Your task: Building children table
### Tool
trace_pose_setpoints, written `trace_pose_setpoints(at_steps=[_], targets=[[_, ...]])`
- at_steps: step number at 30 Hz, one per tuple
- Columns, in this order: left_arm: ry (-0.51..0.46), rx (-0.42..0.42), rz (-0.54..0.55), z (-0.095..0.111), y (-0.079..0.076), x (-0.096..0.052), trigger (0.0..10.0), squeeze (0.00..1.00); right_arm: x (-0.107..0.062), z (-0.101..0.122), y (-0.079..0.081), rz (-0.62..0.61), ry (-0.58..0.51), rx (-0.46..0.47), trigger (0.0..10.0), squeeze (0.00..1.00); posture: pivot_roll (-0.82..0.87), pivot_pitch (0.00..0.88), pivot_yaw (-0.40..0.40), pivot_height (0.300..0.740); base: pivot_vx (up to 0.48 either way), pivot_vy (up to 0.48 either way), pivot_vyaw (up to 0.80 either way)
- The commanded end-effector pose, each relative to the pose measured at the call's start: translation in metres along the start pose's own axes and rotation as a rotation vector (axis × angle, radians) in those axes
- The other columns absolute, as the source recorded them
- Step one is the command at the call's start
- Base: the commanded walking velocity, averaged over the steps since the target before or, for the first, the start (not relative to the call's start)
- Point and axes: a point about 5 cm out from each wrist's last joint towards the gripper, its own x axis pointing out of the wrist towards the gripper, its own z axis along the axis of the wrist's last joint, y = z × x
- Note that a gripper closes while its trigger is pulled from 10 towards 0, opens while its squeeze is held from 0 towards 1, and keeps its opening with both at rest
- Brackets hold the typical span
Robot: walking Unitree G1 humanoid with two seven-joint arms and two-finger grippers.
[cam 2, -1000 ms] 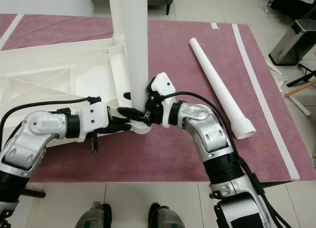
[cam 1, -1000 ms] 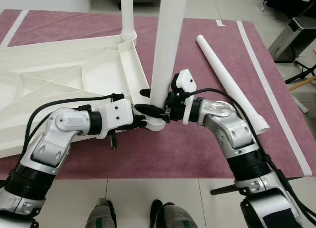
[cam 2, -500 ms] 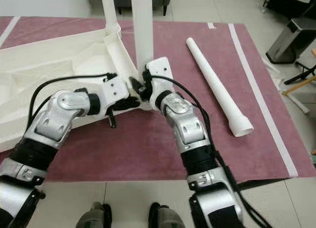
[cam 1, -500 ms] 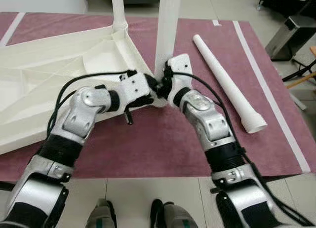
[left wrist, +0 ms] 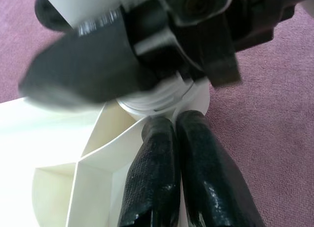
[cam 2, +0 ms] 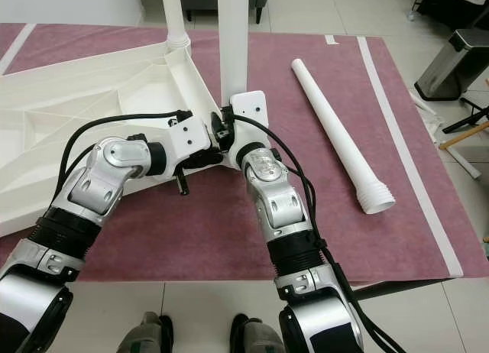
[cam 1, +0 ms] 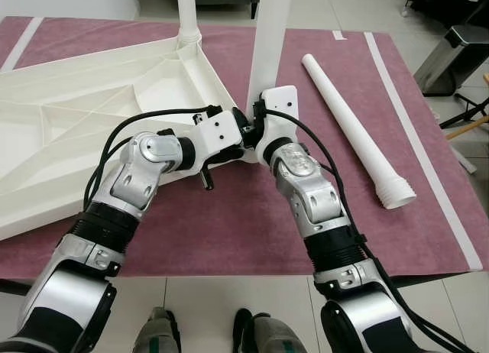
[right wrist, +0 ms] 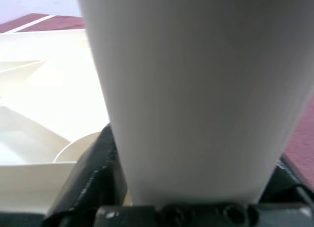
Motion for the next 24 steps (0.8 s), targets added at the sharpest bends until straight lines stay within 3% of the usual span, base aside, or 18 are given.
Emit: trace_pose_setpoints(at_steps=[1, 2, 3, 4, 7, 9, 15, 19, 20, 22, 23, 24], targets=[[-0.112, 0.05, 0.112, 0.019, 0.003, -0.006, 0.0, 0.0, -0.003, 0.004, 0.009, 0.117, -0.024, 0.019, 10.0, 1.0, 0.12, 0.175, -0.018, 0.74, 0.0, 0.0, 0.0], [-0.139, 0.07, 0.063, 0.02, -0.004, -0.011, 0.0, 0.0, -0.008, 0.011, 0.01, 0.219, -0.06, 0.011, 10.0, 0.0, 0.12, 0.176, -0.018, 0.74, 0.0, 0.0, 0.0], [-0.139, 0.07, 0.063, 0.02, -0.004, -0.011, 0.0, 0.0, -0.008, 0.011, 0.01, 0.219, -0.06, 0.011, 10.0, 0.0, 0.12, 0.176, -0.018, 0.74, 0.0, 0.0, 0.0], [-0.193, 0.107, -0.028, 0.024, -0.016, -0.021, 0.0, 0.0, -0.018, 0.021, 0.01, 0.386, -0.1, -0.012, 10.0, 0.0, 0.12, 0.176, -0.02, 0.74, 0.0, 0.0, 0.0], [-0.214, 0.114, -0.075, 0.025, -0.023, -0.027, 0.0, 0.0, -0.023, 0.022, 0.008, 0.458, -0.101, -0.026, 10.0, 0.0, 0.12, 0.177, -0.02, 0.74, 0.0, 0.0, 0.0], [-0.253, 0.137, -0.218, 0.026, -0.043, -0.047, 0.0, 0.0, -0.04, 0.02, 0.0, 0.671, -0.075, -0.065, 10.0, 0.0, 0.12, 0.181, -0.023, 0.74, 0.0, 0.0, 0.0], [-0.26, 0.131, -0.329, 0.023, -0.058, -0.067, 0.0, 0.0, -0.052, 0.015, -0.006, 0.836, -0.021, -0.057, 10.0, 0.0, 0.13, 0.185, -0.028, 0.74, 0.0, 0.0, 0.0], [-0.259, 0.125, -0.345, 0.022, -0.06, -0.071, 0.0, 0.0, -0.054, 0.013, -0.006, 0.873, -0.01, -0.054, 10.0, 0.0, 0.13, 0.186, -0.029, 0.74, 0.0, 0.0, 0.0], [-0.254, 0.122, -0.341, 0.021, -0.06, -0.073, 0.0, 0.0, -0.055, 0.011, -0.004, 0.899, -0.001, -0.047, 3.3, 0.0, 0.13, 0.188, -0.031, 0.74, 0.0, 0.0, 0.0], [-0.254, 0.122, -0.341, 0.021, -0.06, -0.073, 0.0, 0.0, -0.055, 0.011, -0.004, 0.899, -0.001, -0.047, 3.3, 0.0, 0.13, 0.188, -0.031, 0.74, 0.0, 0.0, 0.0], [-0.254, 0.118, -0.325, 0.021, -0.059, -0.074, 0.0, 0.0, -0.057, 0.009, -0.003, 0.92, 0.006, -0.035, 0.0, 0.0, 0.14, 0.189, -0.032, 0.74, 0.0, 0.0, 0.0], [-0.256, 0.114, -0.303, 0.021, -0.058, -0.073, 0.0, 0.0, -0.058, 0.008, -0.001, 0.939, 0.01, -0.021, 0.0, 0.0, 0.13, 0.19, -0.032, 0.74, 0.0, 0.0, 0.0]])
